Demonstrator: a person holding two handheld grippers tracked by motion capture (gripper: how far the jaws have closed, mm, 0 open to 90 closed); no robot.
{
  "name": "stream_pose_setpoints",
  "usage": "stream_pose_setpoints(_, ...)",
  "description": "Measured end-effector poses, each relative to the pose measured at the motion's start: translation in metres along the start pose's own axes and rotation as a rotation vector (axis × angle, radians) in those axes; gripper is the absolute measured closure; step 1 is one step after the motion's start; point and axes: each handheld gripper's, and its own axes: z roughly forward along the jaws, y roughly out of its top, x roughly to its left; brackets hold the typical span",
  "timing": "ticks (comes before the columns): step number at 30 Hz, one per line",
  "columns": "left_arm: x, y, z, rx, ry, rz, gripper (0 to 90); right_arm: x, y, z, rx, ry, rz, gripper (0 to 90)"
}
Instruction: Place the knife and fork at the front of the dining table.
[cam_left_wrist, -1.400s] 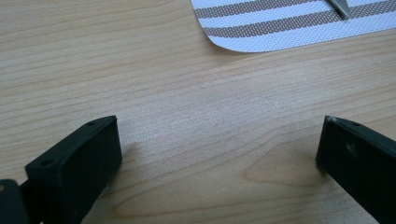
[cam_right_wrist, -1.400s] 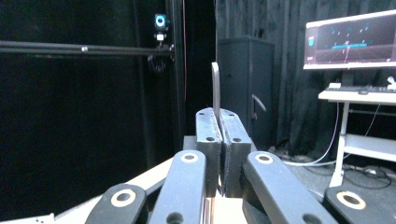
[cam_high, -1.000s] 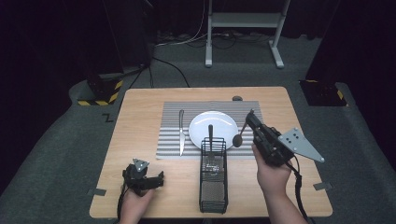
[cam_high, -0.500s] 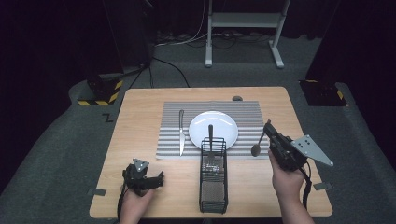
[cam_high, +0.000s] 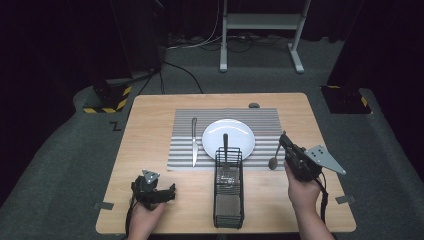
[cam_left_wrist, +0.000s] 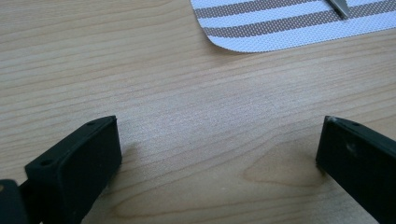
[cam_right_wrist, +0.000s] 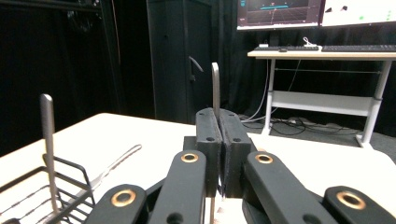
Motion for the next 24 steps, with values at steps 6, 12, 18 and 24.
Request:
stream_pose_setpoints(6, 0.000, 0.000, 0.000, 0.000, 0.000, 0.000, 0.1, -0.002, -0.009, 0.014, 0.032, 0.000, 0.019, 88.5)
stream_pose_setpoints(12, 0.000, 0.000, 0.000, 0.000, 0.000, 0.000, 0.1, -0.002, -0.011, 0.021, 0.034, 0.003, 0.023, 88.5)
stream_pose_setpoints(18, 0.000, 0.000, 0.000, 0.000, -0.001, 0.002, 0.1, 0.000, -0.015, 0.031, 0.053, -0.002, 0.024, 88.4)
stream_pose_setpoints(24, 0.000, 0.000, 0.000, 0.000, -0.001, 0.001, 0.1, -0.003, -0.019, 0.041, 0.073, -0.002, 0.021, 88.5)
